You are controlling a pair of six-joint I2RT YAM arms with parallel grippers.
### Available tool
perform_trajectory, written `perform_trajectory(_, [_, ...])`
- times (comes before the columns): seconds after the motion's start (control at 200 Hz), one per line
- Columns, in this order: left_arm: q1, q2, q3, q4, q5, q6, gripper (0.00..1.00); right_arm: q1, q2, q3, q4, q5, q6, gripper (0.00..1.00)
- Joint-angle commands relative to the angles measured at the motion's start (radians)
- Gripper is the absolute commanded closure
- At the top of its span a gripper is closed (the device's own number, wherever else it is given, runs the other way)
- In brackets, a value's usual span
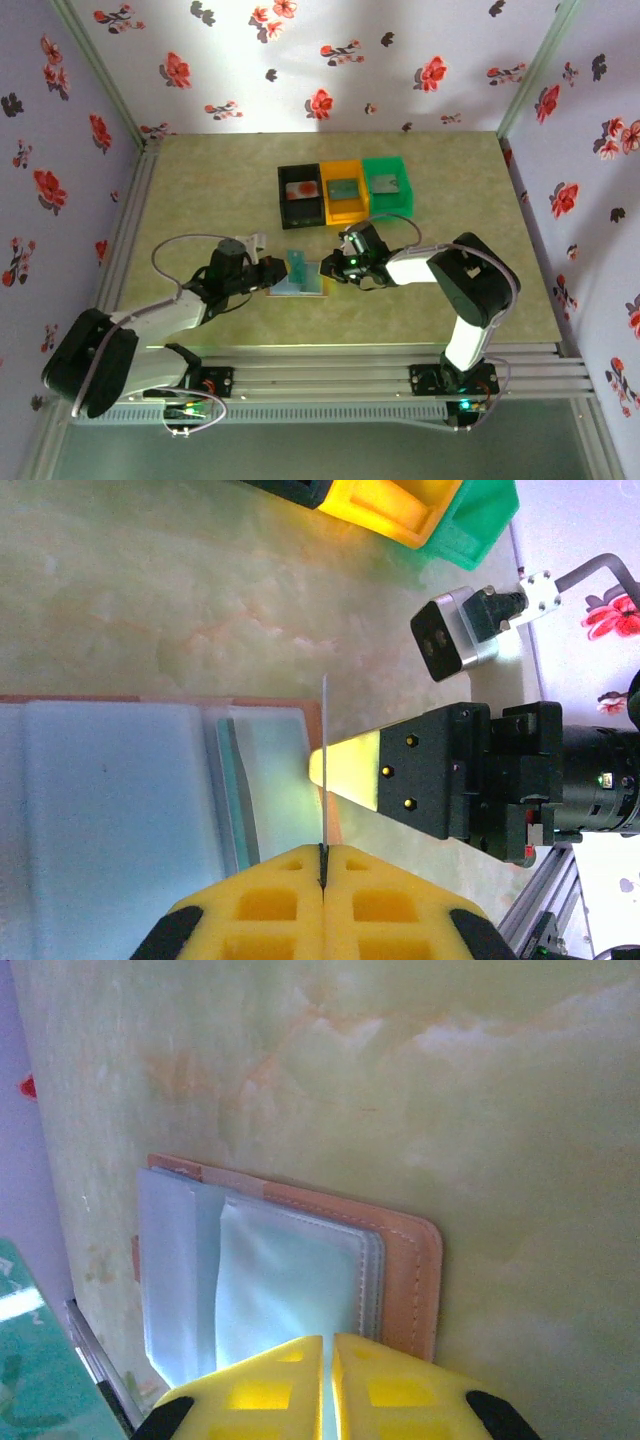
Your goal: Take the credit cards out of the card holder
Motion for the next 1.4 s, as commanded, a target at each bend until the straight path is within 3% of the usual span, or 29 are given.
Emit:
perform_trajectory(0.0, [0.019,-0.041,-0.001,-0.048,0.027,0.057,1.0,0.002,-0.035,0.01,-0.087,0.017,-0.052,0.85])
perform_trajectory(0.345, [0.053,-0.092,-0.006,-0.008,0.181,0.105,1.0,-0.008,-0.192,-0.025,0.009,-0.048,-0.129,0.63])
perform_trajectory(0.655, [0.053,-0.059,-0.029,0.19,0.286,0.025,1.0,-0.007,-0.243,-0.127,0.289,-0.137,-0.074,0.54])
perform_trajectory(1.14, [0.053,-0.012,-0.039,0.306,0.306,-0.037,1.0,0.014,-0.246,-0.217,0.632,-0.208,0.01,0.56])
perform_trajectory(1.395, [0.053,0.0,-0.04,0.33,0.307,-0.045,1.0,0.016,-0.248,-0.224,0.664,-0.231,0.018,0.75])
